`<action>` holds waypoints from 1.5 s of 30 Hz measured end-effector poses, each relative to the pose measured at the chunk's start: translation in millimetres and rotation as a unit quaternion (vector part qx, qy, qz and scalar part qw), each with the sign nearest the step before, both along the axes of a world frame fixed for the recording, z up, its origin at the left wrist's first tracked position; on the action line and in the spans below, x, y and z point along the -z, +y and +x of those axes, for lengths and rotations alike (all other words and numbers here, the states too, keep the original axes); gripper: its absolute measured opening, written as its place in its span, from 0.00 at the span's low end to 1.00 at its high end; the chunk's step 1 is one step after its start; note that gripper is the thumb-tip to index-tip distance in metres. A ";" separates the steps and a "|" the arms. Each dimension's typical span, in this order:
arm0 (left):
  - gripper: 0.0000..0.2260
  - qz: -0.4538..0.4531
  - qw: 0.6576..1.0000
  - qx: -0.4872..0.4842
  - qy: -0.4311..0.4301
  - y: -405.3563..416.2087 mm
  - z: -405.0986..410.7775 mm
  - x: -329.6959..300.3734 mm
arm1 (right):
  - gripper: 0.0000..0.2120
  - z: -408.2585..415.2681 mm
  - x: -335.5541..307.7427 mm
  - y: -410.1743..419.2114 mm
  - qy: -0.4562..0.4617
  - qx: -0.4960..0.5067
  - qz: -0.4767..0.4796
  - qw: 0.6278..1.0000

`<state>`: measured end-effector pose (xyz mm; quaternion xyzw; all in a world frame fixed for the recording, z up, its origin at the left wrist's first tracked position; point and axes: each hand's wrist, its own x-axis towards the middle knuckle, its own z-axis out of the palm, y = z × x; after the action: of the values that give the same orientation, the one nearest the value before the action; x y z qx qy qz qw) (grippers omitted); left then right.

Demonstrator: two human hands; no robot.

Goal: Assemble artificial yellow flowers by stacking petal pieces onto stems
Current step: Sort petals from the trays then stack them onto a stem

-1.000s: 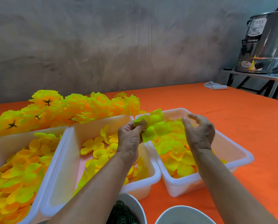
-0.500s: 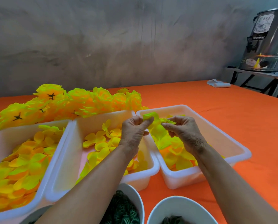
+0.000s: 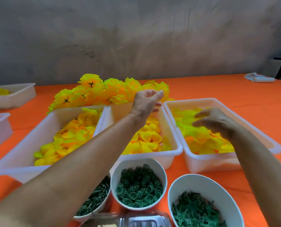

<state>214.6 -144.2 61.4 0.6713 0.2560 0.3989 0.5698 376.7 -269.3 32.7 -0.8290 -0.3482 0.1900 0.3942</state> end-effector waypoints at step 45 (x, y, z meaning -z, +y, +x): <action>0.10 0.412 0.714 -0.013 0.566 -29.2 -223.5 83.1 | 0.04 -191.5 -34.2 -31.4 0.075 -0.255 0.166 0.950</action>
<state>-8.9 -173.4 -21.7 0.9366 0.3493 0.0176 -0.0201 185.1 -300.7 66.9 -0.6189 -0.5437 0.2854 0.4898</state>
